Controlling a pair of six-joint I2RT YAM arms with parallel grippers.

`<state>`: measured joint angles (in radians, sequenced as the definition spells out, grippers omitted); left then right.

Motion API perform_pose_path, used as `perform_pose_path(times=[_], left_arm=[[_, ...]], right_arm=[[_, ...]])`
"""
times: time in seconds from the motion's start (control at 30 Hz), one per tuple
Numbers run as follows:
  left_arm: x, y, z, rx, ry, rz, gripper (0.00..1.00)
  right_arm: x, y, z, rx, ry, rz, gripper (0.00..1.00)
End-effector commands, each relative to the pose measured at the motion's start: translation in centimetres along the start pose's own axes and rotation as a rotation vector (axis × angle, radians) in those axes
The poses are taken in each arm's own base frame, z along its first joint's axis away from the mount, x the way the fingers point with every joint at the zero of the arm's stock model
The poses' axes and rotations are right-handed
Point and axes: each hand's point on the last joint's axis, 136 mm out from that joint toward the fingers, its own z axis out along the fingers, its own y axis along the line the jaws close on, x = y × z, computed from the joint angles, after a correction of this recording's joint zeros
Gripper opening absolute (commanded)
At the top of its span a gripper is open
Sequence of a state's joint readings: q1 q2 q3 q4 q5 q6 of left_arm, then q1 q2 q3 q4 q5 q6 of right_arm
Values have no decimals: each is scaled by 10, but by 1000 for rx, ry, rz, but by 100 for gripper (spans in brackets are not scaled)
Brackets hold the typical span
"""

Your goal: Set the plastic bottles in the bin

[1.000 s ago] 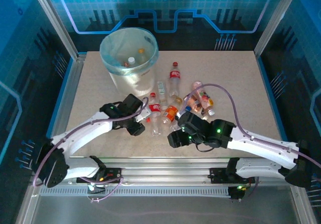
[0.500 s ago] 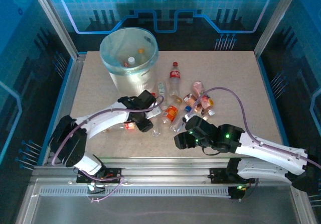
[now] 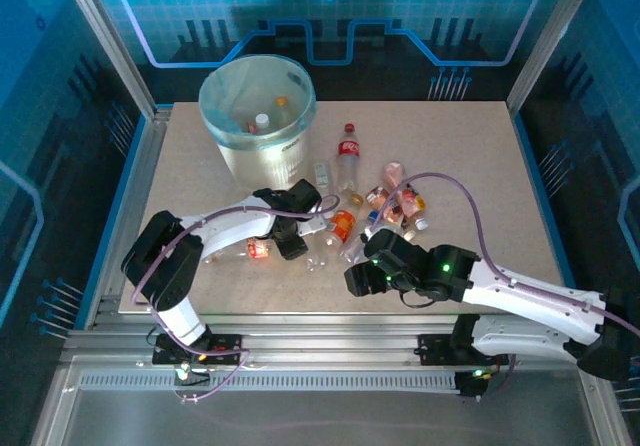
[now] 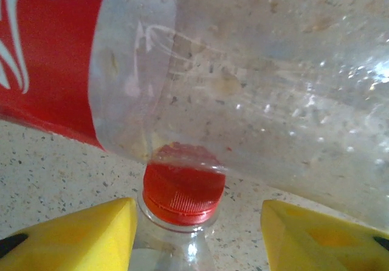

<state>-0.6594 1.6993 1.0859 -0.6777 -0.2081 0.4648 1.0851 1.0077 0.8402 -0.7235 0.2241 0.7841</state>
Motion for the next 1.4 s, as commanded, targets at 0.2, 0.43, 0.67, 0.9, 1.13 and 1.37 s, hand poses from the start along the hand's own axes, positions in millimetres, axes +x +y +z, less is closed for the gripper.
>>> perform_pose_path(times=[0.2, 0.43, 0.67, 0.9, 1.13, 1.37], left_arm=[[-8, 8, 15, -12, 14, 32, 55], [-5, 11, 16, -9, 15, 24, 40], [-3, 21, -9, -55, -29, 16, 28], [2, 27, -51, -94, -103, -27, 19], [9, 4, -127, 10, -274, -43, 16], [-4, -5, -257, 12, -728, -75, 0]], right_arm=[[-12, 8, -4, -25, -23, 1, 75], [-8, 4, -3, -11, -4, 2, 75], [-17, 8, -16, -25, -36, 15, 74], [-17, 5, -18, -18, -42, 20, 74], [-20, 10, -23, -37, -46, 19, 73], [-61, 35, -60, -98, -167, -43, 71]])
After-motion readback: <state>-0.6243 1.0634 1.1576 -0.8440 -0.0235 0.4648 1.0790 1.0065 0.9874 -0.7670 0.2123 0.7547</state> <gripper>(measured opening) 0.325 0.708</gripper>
